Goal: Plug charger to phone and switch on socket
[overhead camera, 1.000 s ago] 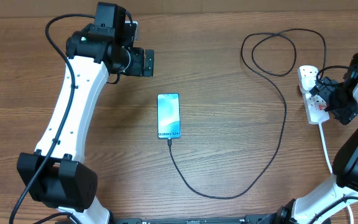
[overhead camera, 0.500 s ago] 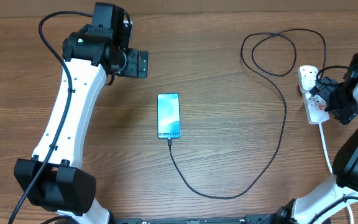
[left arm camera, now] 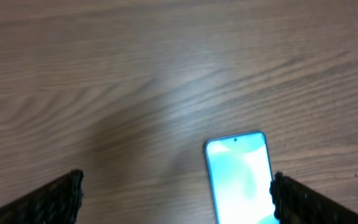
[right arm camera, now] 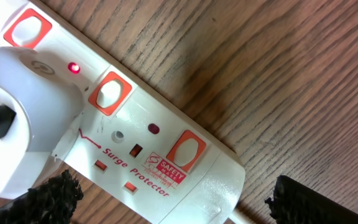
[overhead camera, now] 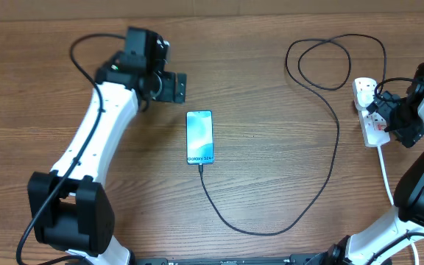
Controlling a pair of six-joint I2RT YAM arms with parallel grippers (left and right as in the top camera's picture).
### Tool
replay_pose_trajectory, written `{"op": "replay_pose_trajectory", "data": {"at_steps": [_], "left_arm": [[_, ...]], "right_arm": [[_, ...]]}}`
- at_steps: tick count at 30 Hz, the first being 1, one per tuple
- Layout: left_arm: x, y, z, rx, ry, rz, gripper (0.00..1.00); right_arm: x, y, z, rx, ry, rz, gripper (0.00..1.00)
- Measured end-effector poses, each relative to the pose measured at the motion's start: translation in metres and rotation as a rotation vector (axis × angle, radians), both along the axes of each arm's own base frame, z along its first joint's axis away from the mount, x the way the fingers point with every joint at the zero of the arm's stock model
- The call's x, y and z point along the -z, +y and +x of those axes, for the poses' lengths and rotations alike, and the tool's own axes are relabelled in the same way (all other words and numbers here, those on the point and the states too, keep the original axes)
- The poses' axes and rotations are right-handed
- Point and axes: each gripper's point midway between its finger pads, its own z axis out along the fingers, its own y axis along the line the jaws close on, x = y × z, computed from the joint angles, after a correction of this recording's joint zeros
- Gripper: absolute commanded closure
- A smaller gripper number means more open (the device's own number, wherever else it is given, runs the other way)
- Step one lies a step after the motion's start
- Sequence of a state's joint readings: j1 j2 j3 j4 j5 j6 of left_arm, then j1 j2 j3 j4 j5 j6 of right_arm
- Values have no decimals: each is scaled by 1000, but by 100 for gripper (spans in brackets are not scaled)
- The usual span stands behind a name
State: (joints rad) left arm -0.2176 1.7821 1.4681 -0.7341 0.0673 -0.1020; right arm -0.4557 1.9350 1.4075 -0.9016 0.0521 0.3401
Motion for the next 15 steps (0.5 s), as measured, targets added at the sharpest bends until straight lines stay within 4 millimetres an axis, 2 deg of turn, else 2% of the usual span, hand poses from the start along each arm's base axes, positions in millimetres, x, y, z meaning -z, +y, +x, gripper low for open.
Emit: {"op": "replay_pose_trajectory", "data": {"at_steps": [8, 11, 15], "left_arm": [[54, -26, -11, 66, -59, -38, 0], [64, -30, -17, 78, -74, -45, 0], [69, -34, -20, 93, -114, -65, 0]], "right_arm": [[0, 0, 0, 0, 1, 0, 0], [0, 0, 0, 0, 0, 0, 0], [0, 0, 0, 0, 0, 0, 0]]}}
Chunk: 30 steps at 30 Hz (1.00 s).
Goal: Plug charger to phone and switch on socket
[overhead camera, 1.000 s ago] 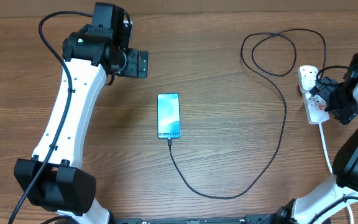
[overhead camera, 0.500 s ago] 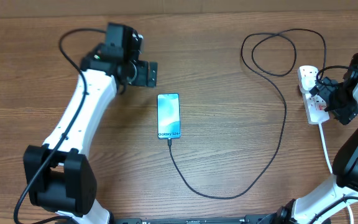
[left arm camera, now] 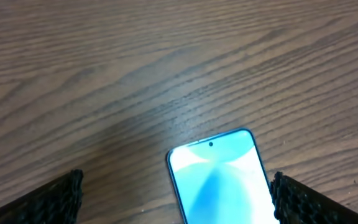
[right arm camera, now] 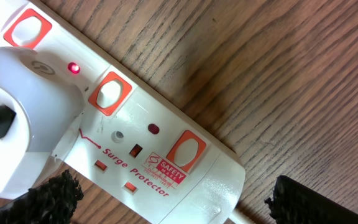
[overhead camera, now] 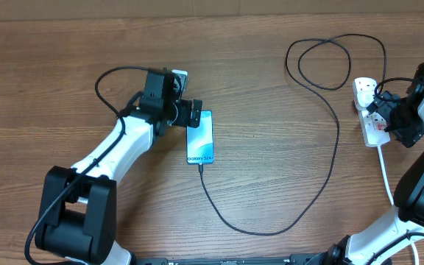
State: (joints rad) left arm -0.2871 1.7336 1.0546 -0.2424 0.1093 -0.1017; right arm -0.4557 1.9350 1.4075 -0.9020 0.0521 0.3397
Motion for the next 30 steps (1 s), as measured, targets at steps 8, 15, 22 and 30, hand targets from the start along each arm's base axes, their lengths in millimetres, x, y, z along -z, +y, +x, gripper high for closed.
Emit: {"op": "replay_pose_trajectory", "data": {"at_steps": [8, 15, 22, 30], "left_arm": [[-11, -6, -10, 22, -103, -41, 0], [-18, -1, -26, 22, -199, -69, 0], [-16, 8, -50, 19, -267, -85, 0], [-22, 30, -73, -25, -367, -112, 1]], "right_arm": [[0, 0, 0, 0, 0, 0, 0], [0, 0, 0, 0, 0, 0, 0], [0, 0, 0, 0, 0, 0, 0], [0, 0, 0, 0, 0, 0, 0]]}}
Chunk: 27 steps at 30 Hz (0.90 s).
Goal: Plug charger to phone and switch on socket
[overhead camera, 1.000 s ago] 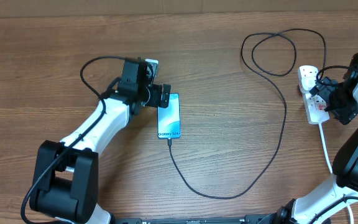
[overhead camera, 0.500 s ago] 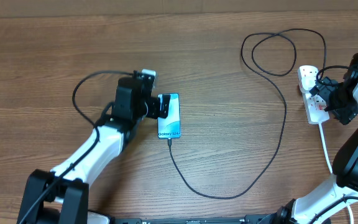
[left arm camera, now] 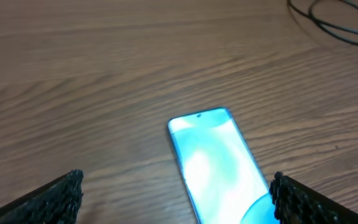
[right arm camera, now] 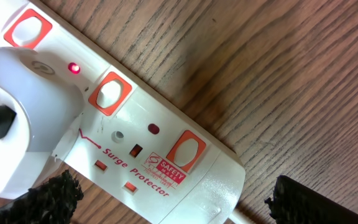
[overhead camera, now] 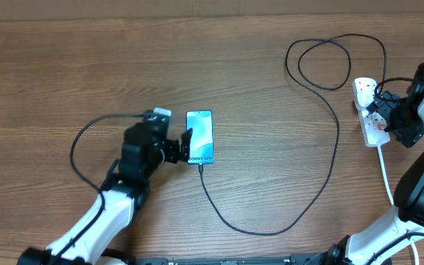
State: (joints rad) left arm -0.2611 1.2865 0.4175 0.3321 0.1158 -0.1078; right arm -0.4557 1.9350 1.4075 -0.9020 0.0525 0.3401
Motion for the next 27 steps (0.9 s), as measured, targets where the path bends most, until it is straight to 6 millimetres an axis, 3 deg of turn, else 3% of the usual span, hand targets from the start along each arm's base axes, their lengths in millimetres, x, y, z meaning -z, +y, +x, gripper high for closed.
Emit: {"op": "replay_pose_trajectory", "data": {"at_steps": [11, 17, 27], "left_arm": [[28, 51, -43, -172, 15, -79, 1], [32, 57, -60, -200, -53, -128, 0], [45, 60, -82, -213, 23, -126, 0]], "right_arm": [[0, 0, 0, 0, 0, 0, 0], [0, 0, 0, 0, -1, 0, 0], [0, 0, 0, 0, 0, 0, 0]]}}
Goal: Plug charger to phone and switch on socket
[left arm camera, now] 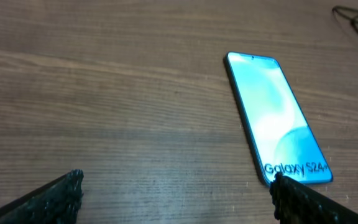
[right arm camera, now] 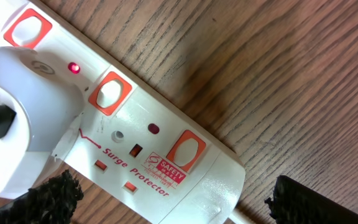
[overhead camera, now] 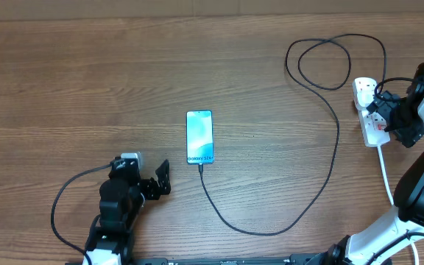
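The phone lies face up mid-table with its screen lit blue, also in the left wrist view. A black charger cable runs from its near end in a wide curve to the white charger plug, which sits in the white power strip. In the right wrist view a red lamp glows on the strip beside the plug. My right gripper hangs open over the strip. My left gripper is open, low at the table's front left, short of the phone.
Slack cable forms a loop at the back right. The strip's white lead runs toward the front right edge. Orange rocker switches line the strip. Bare wooden tabletop lies to the left.
My left gripper was open beside the phone's left edge and is now nearer the front edge, lower left of the phone. Phone, cable, strip and right gripper are unchanged.
My left gripper stood open at the far left beyond the phone, then at the phone's upper left corner, then along its left side, and now near the front. The cable stayed in the phone, the strip's red lamp stayed lit, the right gripper stayed still.
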Controlling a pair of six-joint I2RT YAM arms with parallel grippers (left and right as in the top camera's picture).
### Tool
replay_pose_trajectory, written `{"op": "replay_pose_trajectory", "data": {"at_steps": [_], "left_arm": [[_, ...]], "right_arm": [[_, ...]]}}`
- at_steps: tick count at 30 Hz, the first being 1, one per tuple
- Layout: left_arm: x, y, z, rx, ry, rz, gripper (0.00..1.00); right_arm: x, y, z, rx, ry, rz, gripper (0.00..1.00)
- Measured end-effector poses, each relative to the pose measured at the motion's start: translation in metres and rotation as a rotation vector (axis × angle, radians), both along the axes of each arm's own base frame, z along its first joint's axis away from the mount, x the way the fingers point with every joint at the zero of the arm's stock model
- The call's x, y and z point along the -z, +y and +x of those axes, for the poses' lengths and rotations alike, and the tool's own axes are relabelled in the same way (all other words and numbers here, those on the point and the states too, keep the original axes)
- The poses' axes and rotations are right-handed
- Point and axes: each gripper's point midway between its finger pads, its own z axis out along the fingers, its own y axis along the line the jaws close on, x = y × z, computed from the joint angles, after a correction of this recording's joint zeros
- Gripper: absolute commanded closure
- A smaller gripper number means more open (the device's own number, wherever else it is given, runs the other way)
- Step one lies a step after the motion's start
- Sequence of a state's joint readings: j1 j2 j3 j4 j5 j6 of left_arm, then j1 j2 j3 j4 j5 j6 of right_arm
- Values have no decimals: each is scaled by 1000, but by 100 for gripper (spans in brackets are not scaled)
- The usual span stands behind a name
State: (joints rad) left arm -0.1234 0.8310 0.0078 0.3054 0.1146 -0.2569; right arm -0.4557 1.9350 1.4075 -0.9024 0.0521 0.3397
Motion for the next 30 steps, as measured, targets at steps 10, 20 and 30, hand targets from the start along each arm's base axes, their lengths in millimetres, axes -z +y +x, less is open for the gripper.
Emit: {"op": "replay_pose_trajectory", "data": {"at_steps": [10, 20, 30], "left_arm": [[1, 10, -12, -45, 24, 29, 1], [-54, 15, -13, -40, -222, 78, 1], [-95, 22, -14, -21, -426, 234, 0]], "right_arm": [[0, 0, 0, 0, 0, 0, 0], [0, 0, 0, 1, 0, 0, 0], [0, 0, 0, 0, 0, 0, 0]]}}
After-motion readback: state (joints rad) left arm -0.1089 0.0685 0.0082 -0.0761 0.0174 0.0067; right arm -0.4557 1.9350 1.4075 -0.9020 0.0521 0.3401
